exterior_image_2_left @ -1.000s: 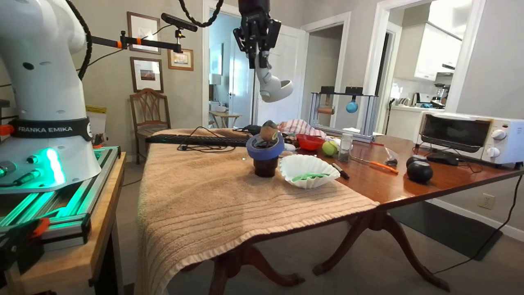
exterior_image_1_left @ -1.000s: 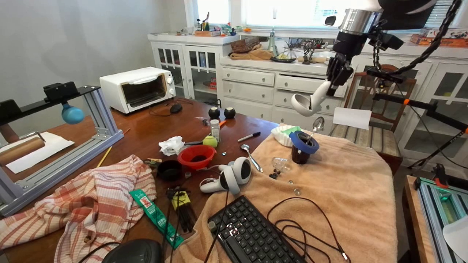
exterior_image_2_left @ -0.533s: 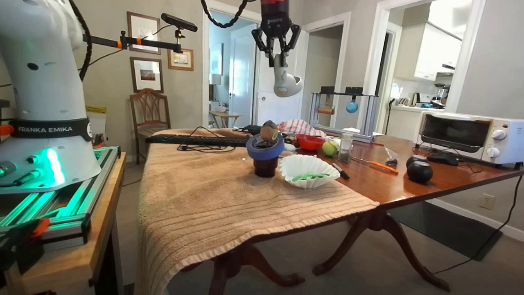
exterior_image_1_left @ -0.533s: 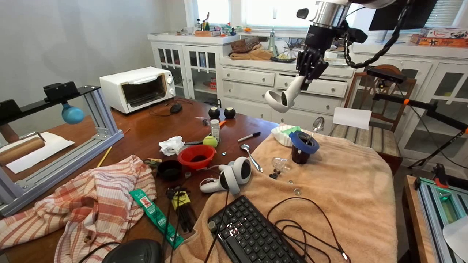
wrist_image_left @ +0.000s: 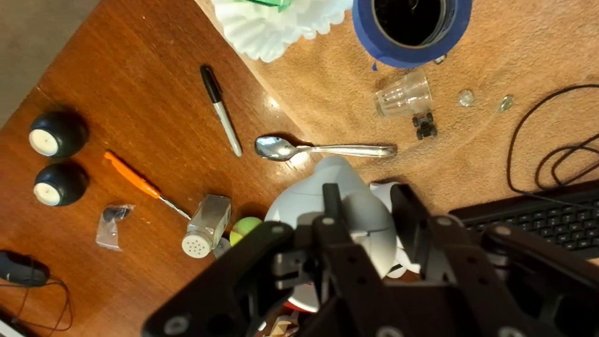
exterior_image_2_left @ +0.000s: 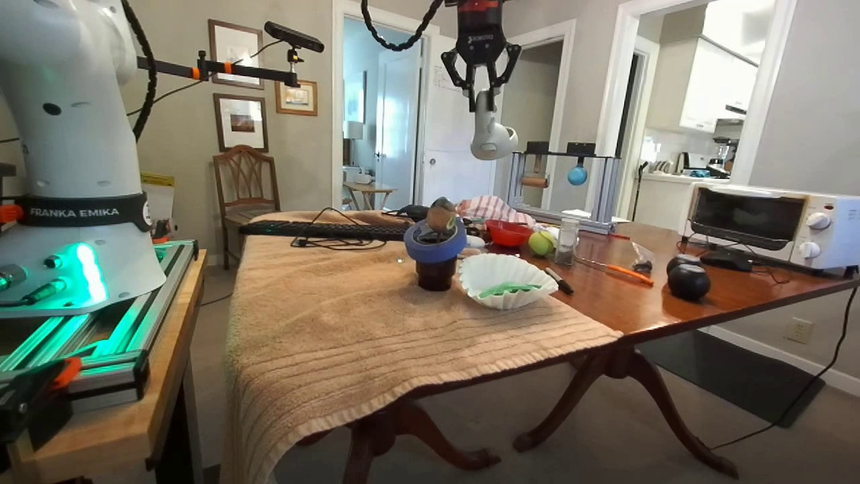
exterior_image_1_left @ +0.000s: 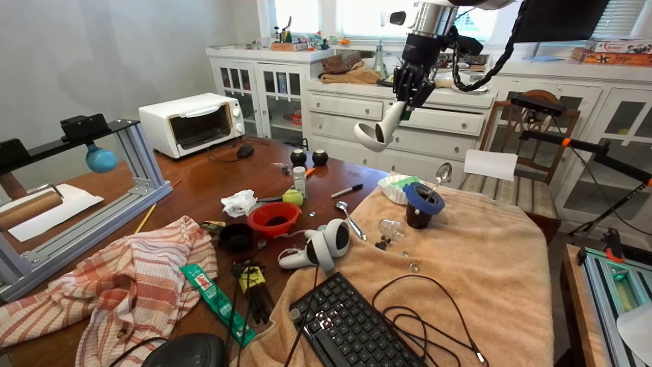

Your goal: Move the white remote to the left then move the hand sanitizer to the right

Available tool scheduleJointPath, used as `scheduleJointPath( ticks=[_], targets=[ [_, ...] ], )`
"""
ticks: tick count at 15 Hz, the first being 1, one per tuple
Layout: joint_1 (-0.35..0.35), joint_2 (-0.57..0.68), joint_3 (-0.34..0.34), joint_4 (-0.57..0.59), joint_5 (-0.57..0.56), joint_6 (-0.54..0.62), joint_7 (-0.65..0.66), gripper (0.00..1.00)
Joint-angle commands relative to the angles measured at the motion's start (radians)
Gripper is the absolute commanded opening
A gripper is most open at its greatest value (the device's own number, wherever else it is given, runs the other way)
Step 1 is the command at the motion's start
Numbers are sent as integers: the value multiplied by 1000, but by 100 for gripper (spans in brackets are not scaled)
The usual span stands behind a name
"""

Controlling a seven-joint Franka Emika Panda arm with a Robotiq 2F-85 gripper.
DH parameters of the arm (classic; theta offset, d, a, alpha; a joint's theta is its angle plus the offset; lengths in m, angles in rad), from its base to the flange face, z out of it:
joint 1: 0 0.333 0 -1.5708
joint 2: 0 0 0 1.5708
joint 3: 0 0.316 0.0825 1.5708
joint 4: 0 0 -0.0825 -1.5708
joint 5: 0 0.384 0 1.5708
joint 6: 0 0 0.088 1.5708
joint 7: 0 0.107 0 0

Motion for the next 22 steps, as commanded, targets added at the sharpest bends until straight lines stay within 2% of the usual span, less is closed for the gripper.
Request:
scheduleJointPath(
  ticks=[1, 2, 9, 17, 22],
  targets=[
    [-28, 1, 26, 3, 2, -3, -3, 33],
    [-28, 1, 26, 3, 2, -3, -4, 8],
    [0, 140, 110, 156, 23, -69, -187, 8],
    [-56, 409, 144, 380, -37, -124, -176, 8],
    [-72, 536, 162, 494, -67, -224, -170, 8]
  ],
)
